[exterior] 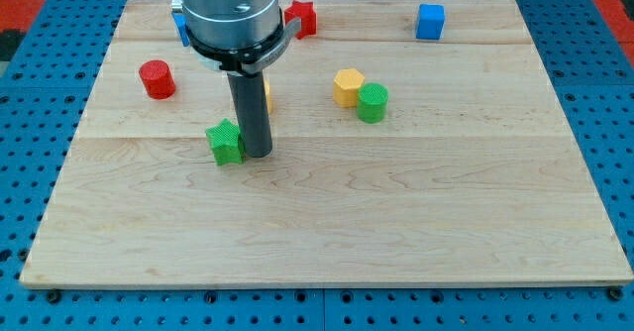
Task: Move your arm towards the red circle
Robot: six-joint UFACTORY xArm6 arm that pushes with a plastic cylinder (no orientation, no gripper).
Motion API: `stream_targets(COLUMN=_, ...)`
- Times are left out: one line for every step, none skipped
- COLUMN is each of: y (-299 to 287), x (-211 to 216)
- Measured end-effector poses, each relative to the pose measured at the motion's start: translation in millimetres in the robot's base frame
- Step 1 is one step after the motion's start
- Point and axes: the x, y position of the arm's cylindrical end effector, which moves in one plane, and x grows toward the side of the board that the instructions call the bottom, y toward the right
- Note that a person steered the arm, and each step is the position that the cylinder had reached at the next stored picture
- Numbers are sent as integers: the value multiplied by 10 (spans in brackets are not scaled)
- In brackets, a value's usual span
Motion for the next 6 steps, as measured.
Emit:
stream_targets(y=13, x=0)
stream_targets(y=60, x=0)
stream_targets(y=122, x=0)
stream_targets(y=337, x=587)
stream_targets(y=-69, x=970)
stream_targets(y=-878, x=988)
